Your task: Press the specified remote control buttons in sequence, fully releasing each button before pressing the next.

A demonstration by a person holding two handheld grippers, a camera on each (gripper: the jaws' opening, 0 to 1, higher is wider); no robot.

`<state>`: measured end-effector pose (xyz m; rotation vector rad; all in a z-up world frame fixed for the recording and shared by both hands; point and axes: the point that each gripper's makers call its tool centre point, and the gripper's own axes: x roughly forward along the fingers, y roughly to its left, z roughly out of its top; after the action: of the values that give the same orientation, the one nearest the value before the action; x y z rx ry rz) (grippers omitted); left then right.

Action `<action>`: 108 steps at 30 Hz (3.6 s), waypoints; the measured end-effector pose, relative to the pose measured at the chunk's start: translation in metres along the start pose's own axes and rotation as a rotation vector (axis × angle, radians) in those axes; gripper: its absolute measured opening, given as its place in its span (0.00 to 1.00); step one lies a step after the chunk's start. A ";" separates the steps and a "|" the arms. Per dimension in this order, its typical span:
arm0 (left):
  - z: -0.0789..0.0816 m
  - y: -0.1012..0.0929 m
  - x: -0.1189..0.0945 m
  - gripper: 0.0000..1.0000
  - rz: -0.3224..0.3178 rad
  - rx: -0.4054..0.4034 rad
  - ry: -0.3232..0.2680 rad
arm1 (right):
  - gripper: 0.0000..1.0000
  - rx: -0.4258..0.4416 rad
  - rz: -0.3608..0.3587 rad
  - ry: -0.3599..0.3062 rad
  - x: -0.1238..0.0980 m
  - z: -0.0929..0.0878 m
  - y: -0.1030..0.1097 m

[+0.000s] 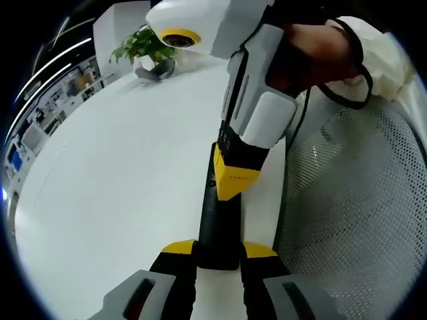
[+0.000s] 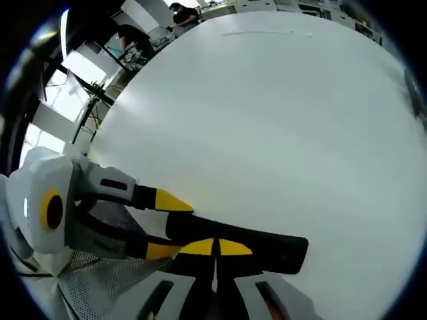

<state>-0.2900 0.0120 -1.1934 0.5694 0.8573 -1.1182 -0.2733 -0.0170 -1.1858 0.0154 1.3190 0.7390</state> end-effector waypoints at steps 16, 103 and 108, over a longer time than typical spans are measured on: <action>0.000 0.000 -0.001 0.25 -0.012 -0.005 -0.002 | 0.00 -0.042 0.001 0.009 0.006 0.000 0.011; -0.001 0.008 -0.002 0.24 -0.073 0.067 0.001 | 0.05 -0.233 -0.049 -0.580 -0.096 0.066 0.011; -0.001 0.016 -0.002 0.24 -0.071 0.081 0.014 | 0.14 -0.244 -0.035 -0.633 -0.107 0.065 0.010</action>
<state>-0.2759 0.0193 -1.1926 0.6189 0.8528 -1.2188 -0.2272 -0.0369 -1.0705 0.0276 0.6225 0.7781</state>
